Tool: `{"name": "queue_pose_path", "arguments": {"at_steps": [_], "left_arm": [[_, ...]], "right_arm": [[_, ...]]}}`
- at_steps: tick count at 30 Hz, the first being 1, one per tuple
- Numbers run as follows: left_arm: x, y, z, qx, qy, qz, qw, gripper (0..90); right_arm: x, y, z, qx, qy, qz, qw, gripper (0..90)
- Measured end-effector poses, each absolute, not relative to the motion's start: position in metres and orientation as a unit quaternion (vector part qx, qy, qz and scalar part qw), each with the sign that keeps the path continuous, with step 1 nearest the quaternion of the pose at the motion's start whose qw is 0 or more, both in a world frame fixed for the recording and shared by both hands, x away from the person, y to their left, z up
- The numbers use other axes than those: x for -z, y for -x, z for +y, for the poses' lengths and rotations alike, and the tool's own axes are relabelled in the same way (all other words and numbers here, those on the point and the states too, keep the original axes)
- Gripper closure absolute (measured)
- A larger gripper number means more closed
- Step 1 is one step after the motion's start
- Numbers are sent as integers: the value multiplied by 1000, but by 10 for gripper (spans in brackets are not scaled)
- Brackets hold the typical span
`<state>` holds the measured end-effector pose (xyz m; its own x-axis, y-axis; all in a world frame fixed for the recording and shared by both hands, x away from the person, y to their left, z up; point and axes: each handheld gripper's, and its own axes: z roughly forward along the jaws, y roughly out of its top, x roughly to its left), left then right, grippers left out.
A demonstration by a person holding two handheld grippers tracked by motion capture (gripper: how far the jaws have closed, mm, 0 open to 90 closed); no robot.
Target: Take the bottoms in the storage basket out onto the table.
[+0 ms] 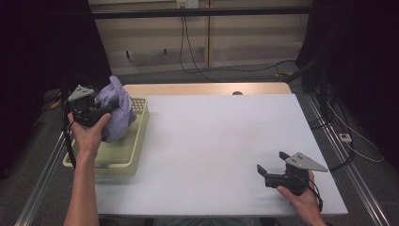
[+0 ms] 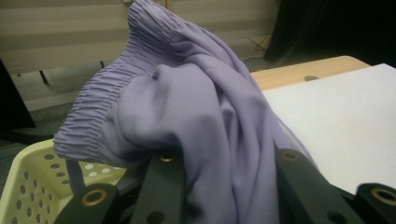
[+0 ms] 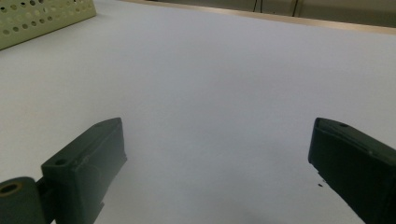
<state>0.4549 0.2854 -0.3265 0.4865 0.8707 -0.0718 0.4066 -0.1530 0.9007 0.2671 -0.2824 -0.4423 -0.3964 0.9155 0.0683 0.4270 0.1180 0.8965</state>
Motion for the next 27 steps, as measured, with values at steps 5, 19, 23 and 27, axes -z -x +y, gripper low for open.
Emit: {"name": "queue_pose_path", "arguments": {"at_steps": [5,19,23,27], "left_arm": [[323,-453,286,-243,-717,442,481,741],[307,-443,280,-258,-712,422,498,739],[302,-439,277,-263,-708,417,506,738],[296,-435,275,-268,-707,414,507,738]], "right_arm": [[442,-267,-282,-459,-481,699,265,41],[442,-267,-282,-459,-480,699,265,41],[442,-267,-282,-459,-480,699,266,41],[442,-267,-282,-459,-480,699,265,41]]}}
